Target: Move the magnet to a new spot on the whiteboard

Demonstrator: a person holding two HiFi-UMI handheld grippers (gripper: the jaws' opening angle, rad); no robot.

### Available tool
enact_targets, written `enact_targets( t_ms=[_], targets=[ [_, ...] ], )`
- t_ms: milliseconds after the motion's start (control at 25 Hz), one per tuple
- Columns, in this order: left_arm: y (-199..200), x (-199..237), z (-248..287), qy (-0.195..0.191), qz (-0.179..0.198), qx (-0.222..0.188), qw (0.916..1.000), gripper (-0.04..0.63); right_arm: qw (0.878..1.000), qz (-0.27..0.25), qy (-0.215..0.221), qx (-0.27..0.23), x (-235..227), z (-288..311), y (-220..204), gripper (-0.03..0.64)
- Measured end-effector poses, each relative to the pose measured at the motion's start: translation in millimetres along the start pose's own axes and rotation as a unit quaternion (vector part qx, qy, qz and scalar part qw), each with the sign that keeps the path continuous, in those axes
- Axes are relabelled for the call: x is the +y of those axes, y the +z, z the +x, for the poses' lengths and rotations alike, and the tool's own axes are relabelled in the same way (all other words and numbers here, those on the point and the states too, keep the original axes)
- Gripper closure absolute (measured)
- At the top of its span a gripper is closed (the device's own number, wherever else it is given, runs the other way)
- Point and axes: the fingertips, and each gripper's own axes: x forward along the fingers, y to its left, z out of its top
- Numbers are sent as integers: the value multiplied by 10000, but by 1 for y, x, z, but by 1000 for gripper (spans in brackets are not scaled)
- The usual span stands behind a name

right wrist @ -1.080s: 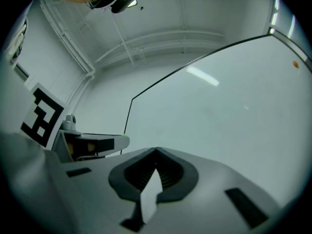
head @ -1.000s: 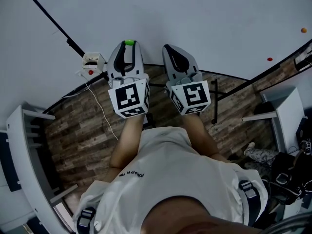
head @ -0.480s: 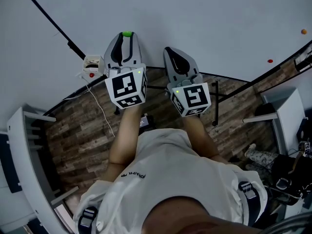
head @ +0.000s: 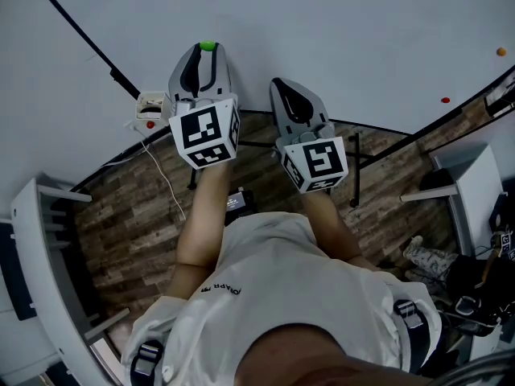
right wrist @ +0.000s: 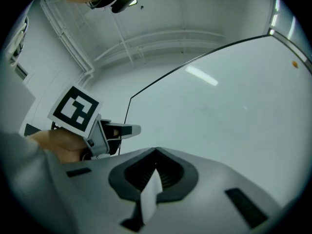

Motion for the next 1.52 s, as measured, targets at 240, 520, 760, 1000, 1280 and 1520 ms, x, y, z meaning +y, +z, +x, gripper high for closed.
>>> enact_targets(
  t_ms=[240,520,760,1000,1280,1520],
  targets=[
    [0,4,5,-9,-40,8,10000,475,10000,-14,6,4,3,-2,0,614],
    [6,12,16,6,38,42,10000,475,10000,-23,-22,14,3,-5,3,614],
    [7,17,27,-43,207,119,9997,475,10000,-27,-76,25,0,-8,1,614],
    [11,17,40,-64,484,174,9987,475,9999,-34,-95,-4,-3,-11,4,614],
    [12,23,56,-124,636,206,9977,475,9998,-38,-169,-10,-10,-11,5,614],
    [11,26,65,-148,660,281,9973,475,9998,-58,-176,-12,-10,-12,6,614]
  ],
)
